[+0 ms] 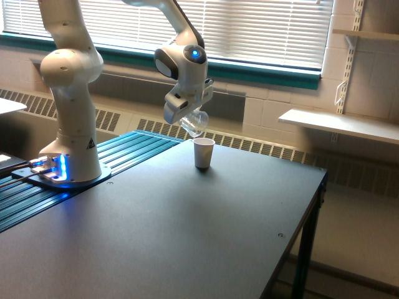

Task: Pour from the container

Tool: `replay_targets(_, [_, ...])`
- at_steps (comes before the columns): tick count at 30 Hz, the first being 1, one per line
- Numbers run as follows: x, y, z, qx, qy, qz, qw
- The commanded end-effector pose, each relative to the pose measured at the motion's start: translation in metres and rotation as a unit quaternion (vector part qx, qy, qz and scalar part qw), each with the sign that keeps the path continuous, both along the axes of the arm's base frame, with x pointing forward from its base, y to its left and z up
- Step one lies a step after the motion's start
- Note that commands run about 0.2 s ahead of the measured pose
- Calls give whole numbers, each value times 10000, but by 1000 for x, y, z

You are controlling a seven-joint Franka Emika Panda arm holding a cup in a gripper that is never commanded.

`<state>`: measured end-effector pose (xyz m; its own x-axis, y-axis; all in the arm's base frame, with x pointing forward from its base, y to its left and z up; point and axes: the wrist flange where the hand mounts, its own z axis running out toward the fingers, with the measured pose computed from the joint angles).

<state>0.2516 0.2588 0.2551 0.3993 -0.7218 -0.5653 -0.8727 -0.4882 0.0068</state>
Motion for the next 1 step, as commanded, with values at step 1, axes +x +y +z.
replay_targets(1, [9,1,9,-100,-168,-121,9997])
